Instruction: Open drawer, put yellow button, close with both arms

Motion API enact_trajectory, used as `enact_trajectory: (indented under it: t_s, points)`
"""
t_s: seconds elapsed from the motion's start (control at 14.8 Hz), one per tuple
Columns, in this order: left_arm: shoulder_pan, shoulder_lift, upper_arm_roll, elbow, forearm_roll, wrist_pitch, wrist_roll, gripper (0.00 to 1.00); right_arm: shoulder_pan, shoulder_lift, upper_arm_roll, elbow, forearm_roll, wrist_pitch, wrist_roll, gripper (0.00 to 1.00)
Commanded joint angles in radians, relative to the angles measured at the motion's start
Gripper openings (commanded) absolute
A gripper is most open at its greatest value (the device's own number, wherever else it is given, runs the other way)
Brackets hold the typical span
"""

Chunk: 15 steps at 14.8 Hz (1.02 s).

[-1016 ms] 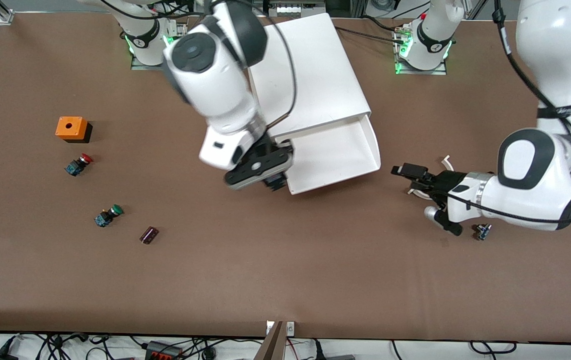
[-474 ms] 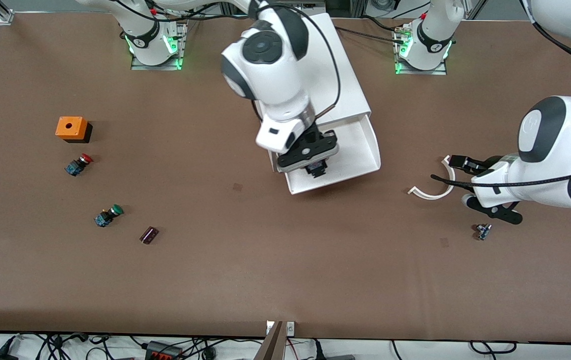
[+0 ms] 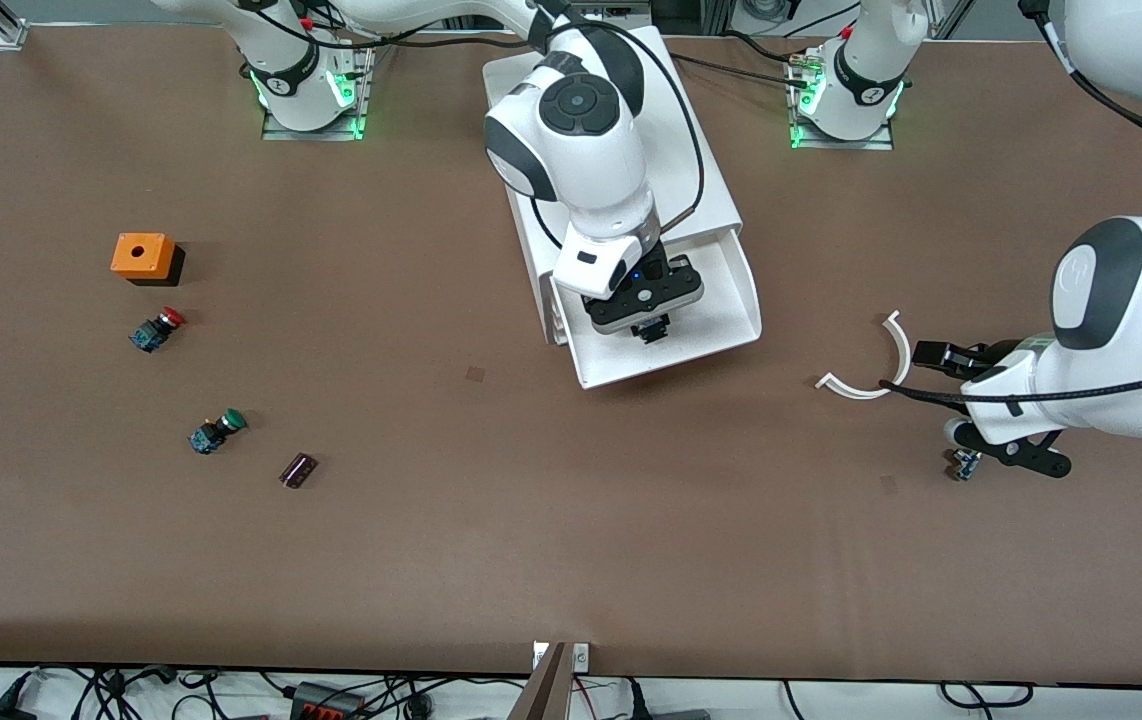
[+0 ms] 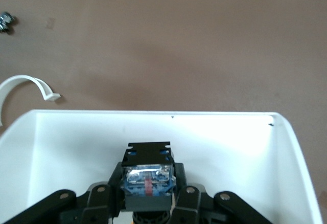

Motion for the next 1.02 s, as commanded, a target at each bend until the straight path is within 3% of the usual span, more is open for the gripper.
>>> enact_trajectory:
  t_s: [0.0,0.07,0.14,0.47,0.81,0.95]
  points:
    - [0.0,0.013,-0.005,0.037,0.012,-0.007,-0.025,1.0,0.013,0.008,-0.001,0.015,-0.009,-0.034,0.024,0.11]
    - [0.0,0.013,-0.005,0.036,0.01,-0.007,-0.027,1.0,0.016,0.008,-0.001,0.015,-0.009,-0.036,0.026,0.52]
    - [0.002,0.012,-0.005,0.036,0.01,-0.007,-0.027,1.0,0.016,0.008,-0.001,0.015,-0.012,-0.039,0.026,1.0]
    - [-0.002,0.01,-0.011,0.036,0.007,-0.007,-0.085,1.0,0.014,0.002,-0.006,0.02,-0.011,-0.039,0.072,1.0]
    - [-0.014,0.005,-0.025,0.034,-0.05,0.035,-0.382,1.0,-0.094,-0.009,-0.01,0.112,-0.008,-0.143,0.063,1.0]
    - [-0.009,0.005,-0.087,0.01,-0.071,0.089,-0.509,1.0,-0.138,-0.035,-0.015,0.115,-0.014,-0.225,0.058,1.0]
